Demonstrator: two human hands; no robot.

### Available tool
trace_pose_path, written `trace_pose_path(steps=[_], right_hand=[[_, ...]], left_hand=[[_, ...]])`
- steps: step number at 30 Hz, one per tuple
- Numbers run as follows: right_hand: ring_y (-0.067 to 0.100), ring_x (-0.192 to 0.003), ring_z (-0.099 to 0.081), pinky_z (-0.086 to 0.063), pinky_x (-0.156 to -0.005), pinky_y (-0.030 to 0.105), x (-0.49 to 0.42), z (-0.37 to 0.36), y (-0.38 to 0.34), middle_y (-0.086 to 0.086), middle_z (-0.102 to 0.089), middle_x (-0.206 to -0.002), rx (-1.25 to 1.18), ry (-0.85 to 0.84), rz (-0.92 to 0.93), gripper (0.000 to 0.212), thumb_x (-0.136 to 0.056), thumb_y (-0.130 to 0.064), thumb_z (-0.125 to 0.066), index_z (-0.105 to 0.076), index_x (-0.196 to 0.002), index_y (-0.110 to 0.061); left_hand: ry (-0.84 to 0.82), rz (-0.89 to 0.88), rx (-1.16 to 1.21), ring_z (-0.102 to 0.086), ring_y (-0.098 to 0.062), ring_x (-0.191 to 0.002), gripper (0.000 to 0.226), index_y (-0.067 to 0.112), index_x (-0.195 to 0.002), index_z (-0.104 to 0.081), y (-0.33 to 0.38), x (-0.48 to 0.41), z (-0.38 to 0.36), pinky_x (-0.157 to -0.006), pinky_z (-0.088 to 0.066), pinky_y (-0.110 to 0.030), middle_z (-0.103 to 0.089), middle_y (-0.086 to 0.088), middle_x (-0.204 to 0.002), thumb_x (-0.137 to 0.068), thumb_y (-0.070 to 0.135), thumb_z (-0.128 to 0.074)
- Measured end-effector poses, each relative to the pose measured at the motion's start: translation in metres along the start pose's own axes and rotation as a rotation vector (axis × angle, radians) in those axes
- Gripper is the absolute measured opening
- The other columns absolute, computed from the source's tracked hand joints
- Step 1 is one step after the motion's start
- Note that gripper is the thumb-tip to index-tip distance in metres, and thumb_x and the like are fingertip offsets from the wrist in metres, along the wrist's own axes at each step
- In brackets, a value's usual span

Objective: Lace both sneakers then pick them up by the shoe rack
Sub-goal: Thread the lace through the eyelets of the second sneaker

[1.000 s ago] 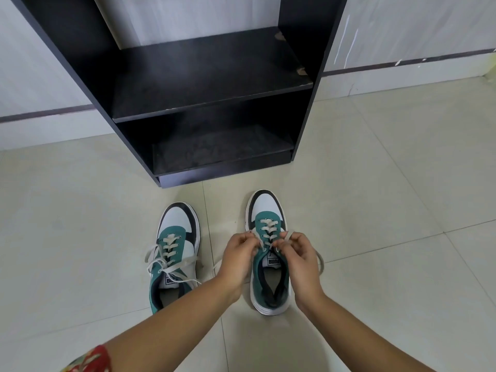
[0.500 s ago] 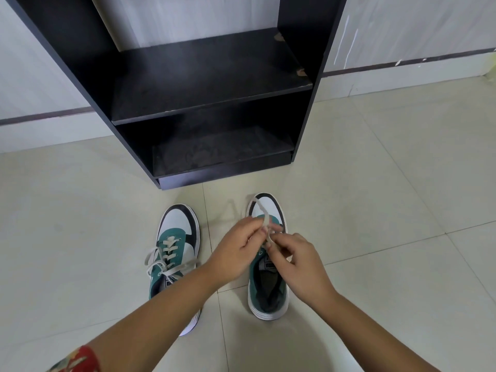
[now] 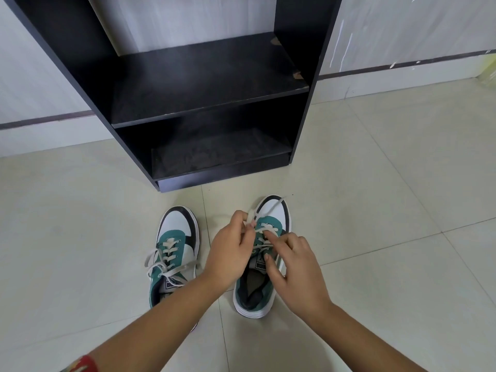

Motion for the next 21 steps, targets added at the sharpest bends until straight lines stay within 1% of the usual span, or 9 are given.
trace_pose_path(steps=[3, 7, 9, 11, 13, 15, 17, 19, 21], right_hand=[[0.018, -0.087, -0.051, -0.05, -0.075, 0.032, -0.002, -0.006, -0.005, -0.001, -0.057, -0.095, 0.067, -0.01, 0.011, 0.049, -0.087, -0.031, -0.04, -0.045, -0.135, -0.022], [0.017, -0.095, -0.047, -0.046, -0.082, 0.029, -0.006, -0.009, -0.005, -0.001, -0.055, -0.102, -0.005, -0.056, -0.049, 0.054, -0.088, -0.041, -0.032, -0.042, -0.139, -0.026], [0.014, -0.097, -0.045, -0.041, -0.082, 0.024, -0.01, -0.008, -0.003, -0.005, -0.052, -0.099, -0.187, -0.081, -0.122, 0.044, -0.087, -0.043, -0.04, -0.057, -0.124, -0.025], [0.012, -0.098, -0.047, -0.037, -0.081, 0.018, -0.013, -0.004, 0.0, -0.008, -0.051, -0.094, -0.363, -0.044, -0.189, 0.024, -0.084, -0.04, -0.055, -0.066, -0.095, -0.022], [0.007, -0.108, -0.046, -0.037, -0.088, 0.012, -0.016, 0.004, 0.001, -0.009, -0.05, -0.102, -0.493, 0.024, -0.228, 0.017, -0.08, -0.034, -0.063, -0.064, -0.077, -0.018], [-0.001, -0.11, -0.048, -0.038, -0.091, 0.01, -0.02, 0.017, 0.006, -0.009, -0.051, -0.111, -0.683, 0.111, -0.297, 0.02, -0.08, -0.025, -0.064, -0.06, -0.068, -0.01], [0.001, -0.096, -0.058, -0.045, -0.084, 0.016, -0.027, 0.032, 0.017, -0.004, -0.061, -0.1, -0.932, 0.216, -0.403, 0.022, -0.086, -0.011, -0.061, -0.061, -0.065, -0.005], [0.014, -0.069, -0.062, -0.05, -0.069, 0.022, -0.032, 0.042, 0.031, 0.002, -0.062, -0.07, -1.053, 0.284, -0.511, 0.029, -0.088, -0.006, -0.058, -0.059, -0.058, -0.007], [0.018, -0.042, -0.04, -0.04, -0.043, 0.022, -0.035, 0.048, 0.043, -0.004, -0.041, -0.044, -1.013, 0.296, -0.583, 0.041, -0.084, -0.006, -0.061, -0.043, -0.047, -0.014]], left_hand=[[-0.016, -0.051, -0.232, -0.046, -0.019, -0.075, 0.023, 0.014, -0.078, -0.056, -0.003, -0.003, -0.001, -0.065, -0.034, -0.03, -0.051, 0.001, -0.071, -0.093, 0.023, -0.041], [-0.096, -0.127, -0.286, -0.048, -0.017, -0.062, 0.026, 0.016, -0.06, -0.054, 0.005, -0.001, 0.004, -0.06, -0.031, -0.028, -0.047, 0.006, -0.057, -0.081, 0.027, -0.043], [-0.116, -0.165, -0.264, -0.049, -0.017, -0.056, 0.028, 0.016, -0.06, -0.057, 0.01, -0.001, 0.008, -0.059, -0.03, -0.026, -0.047, 0.005, -0.055, -0.077, 0.031, -0.041], [-0.075, -0.188, -0.239, -0.051, -0.017, -0.056, 0.034, 0.014, -0.063, -0.06, 0.011, -0.002, 0.014, -0.055, -0.034, -0.027, -0.054, 0.003, -0.059, -0.076, 0.037, -0.04], [0.027, -0.154, -0.164, -0.049, -0.012, -0.051, 0.034, 0.018, -0.063, -0.059, 0.008, -0.001, 0.025, -0.05, -0.038, -0.026, -0.056, 0.005, -0.057, -0.082, 0.042, -0.047], [0.163, -0.053, -0.068, -0.036, -0.01, -0.043, 0.038, 0.018, -0.056, -0.047, -0.001, 0.0, 0.035, -0.045, -0.031, -0.026, -0.043, 0.006, -0.046, -0.086, 0.041, -0.055], [0.26, 0.038, -0.031, -0.028, -0.012, -0.043, 0.046, 0.02, -0.051, -0.034, -0.011, -0.001, 0.042, -0.045, -0.028, -0.029, -0.032, 0.002, -0.043, -0.086, 0.034, -0.06], [0.304, 0.088, -0.066, -0.025, -0.012, -0.045, 0.048, 0.022, -0.05, -0.026, -0.021, -0.002, 0.048, -0.047, -0.029, -0.029, -0.027, 0.002, -0.043, -0.084, 0.022, -0.06], [0.309, 0.12, -0.138, -0.028, -0.015, -0.046, 0.042, 0.018, -0.051, -0.029, -0.034, -0.004, 0.053, -0.047, -0.029, -0.029, -0.03, 0.003, -0.046, -0.081, 0.013, -0.058]])
Point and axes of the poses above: each hand's wrist, its own x-axis away from the middle knuckle, its own z-axis out of the back of the hand, y = z × x, the point moved 4 cm from there along -x, towards the middle knuckle
